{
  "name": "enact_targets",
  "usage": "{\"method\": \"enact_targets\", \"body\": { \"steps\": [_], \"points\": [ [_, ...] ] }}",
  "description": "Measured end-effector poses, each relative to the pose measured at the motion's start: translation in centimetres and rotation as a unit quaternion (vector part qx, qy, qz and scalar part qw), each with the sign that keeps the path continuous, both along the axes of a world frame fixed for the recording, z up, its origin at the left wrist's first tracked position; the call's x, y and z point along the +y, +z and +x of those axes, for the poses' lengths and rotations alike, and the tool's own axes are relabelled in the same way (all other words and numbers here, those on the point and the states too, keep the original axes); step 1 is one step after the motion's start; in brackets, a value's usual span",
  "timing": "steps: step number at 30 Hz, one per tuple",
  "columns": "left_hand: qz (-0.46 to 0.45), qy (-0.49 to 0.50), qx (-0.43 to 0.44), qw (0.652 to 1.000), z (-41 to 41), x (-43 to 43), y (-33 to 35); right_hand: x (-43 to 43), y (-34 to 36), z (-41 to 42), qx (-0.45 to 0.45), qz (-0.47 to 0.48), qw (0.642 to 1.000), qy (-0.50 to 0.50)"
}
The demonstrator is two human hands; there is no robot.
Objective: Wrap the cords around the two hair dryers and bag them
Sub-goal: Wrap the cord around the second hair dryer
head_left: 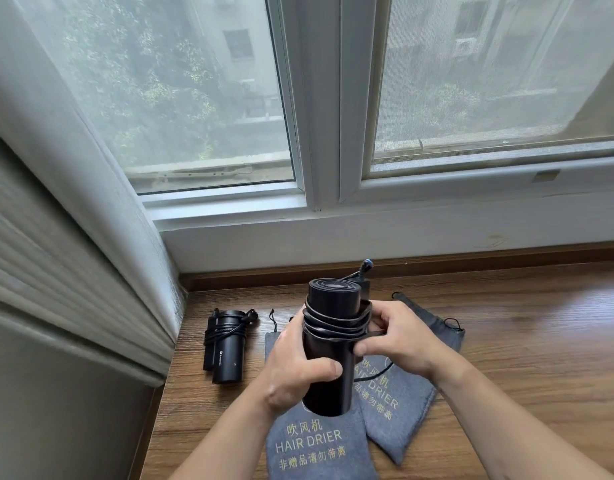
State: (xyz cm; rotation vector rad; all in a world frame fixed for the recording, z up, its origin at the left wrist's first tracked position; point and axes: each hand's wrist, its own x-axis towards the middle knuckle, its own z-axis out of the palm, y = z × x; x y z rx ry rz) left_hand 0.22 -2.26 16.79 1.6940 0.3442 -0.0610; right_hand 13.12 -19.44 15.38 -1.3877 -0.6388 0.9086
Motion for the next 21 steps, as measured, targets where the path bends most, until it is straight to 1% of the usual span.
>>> {"method": "enact_targets", "body": {
  "steps": [2,6,9,11,13,14,18,21],
  "points": [
    [0.013,0.013,-0.003,1.000,0.0,0.0,0.1,0.2,-0.4,0.0,-0.008,-0.006,1.000,-0.028],
    [0.094,0.053,-0.011,0.994,0.1,-0.6,1.0,0.5,-0.5,-0.9,-0.052,-0.027,0.990,-0.125],
    [0.199,0.102,-0.033,0.974,0.2,-1.8,1.0,0.9,-0.4,-1.6,-0.090,-0.064,0.980,-0.168],
    [0.231,0.136,-0.035,0.963,0.2,-2.4,0.9,1.1,-0.1,-1.9,-0.094,-0.073,0.979,-0.168],
    [0.216,0.145,-0.031,0.965,0.1,-2.2,0.9,0.9,0.4,-1.8,-0.071,-0.052,0.985,-0.150],
    [0.194,0.138,-0.022,0.971,0.1,-1.8,1.0,0.7,0.6,-1.6,-0.061,-0.041,0.988,-0.135],
    [0.104,0.066,0.023,0.992,0.0,0.6,0.9,-0.1,1.4,-1.0,-0.032,-0.005,0.998,-0.057],
    [0.063,0.065,0.027,0.996,-0.1,1.1,0.6,-0.2,1.6,-1.0,-0.062,-0.019,0.997,-0.040]
  ]
}}
